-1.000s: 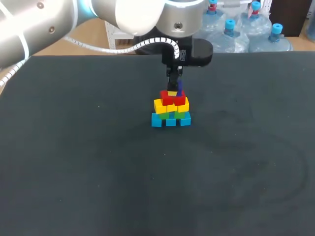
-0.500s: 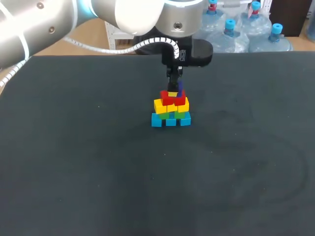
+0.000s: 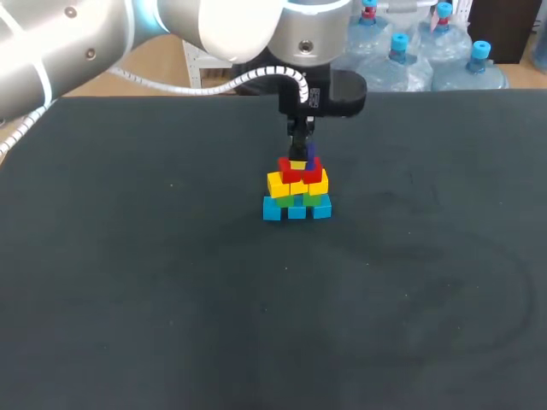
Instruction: Place the blue cubes, place green cubes on the blue cubes, place the yellow cubes on the green cubes, then place the red cubes on the yellow cubes, and place purple cube on the red cubes.
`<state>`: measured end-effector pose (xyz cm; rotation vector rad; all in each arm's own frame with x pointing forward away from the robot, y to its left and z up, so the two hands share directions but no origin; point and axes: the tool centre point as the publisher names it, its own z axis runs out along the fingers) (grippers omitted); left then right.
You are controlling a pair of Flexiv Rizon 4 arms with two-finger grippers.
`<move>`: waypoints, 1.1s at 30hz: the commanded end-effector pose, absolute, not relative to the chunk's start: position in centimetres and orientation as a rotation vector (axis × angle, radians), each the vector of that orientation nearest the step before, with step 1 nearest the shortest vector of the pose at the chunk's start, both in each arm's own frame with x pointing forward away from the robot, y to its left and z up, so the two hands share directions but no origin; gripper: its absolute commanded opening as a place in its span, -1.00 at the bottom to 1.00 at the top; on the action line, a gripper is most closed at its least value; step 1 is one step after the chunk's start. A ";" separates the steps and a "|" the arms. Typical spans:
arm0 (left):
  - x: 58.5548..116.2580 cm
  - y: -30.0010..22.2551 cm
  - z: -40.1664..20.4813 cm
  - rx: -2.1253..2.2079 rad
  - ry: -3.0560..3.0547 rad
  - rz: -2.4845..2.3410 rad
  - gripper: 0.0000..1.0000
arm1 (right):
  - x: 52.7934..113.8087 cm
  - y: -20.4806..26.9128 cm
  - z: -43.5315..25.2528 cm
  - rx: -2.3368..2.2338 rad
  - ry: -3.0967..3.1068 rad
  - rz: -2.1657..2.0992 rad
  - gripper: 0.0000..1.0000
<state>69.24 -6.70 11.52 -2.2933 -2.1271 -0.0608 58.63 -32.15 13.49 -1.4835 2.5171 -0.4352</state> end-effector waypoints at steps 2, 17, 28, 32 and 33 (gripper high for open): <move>69.6 -6.8 11.3 -2.294 -2.120 -0.050 -1.00 | 58.7 -32.2 13.4 -1.483 2.517 -0.436 1.00; 70.1 -6.6 11.3 -2.295 -2.110 -0.057 -1.00 | 58.7 -32.2 13.4 -1.483 2.517 -0.436 1.00; 70.7 -6.5 11.5 -2.298 -2.099 -0.066 -1.00 | 58.7 -32.2 13.4 -1.483 2.517 -0.436 1.00; 70.7 -6.4 11.4 -2.296 -2.098 -0.062 -1.00 | 58.7 -32.2 13.4 -1.483 2.517 -0.436 1.00; 70.7 -6.4 11.4 -2.295 -2.098 -0.062 -1.00 | 58.7 -32.2 13.4 -1.483 2.517 -0.436 1.00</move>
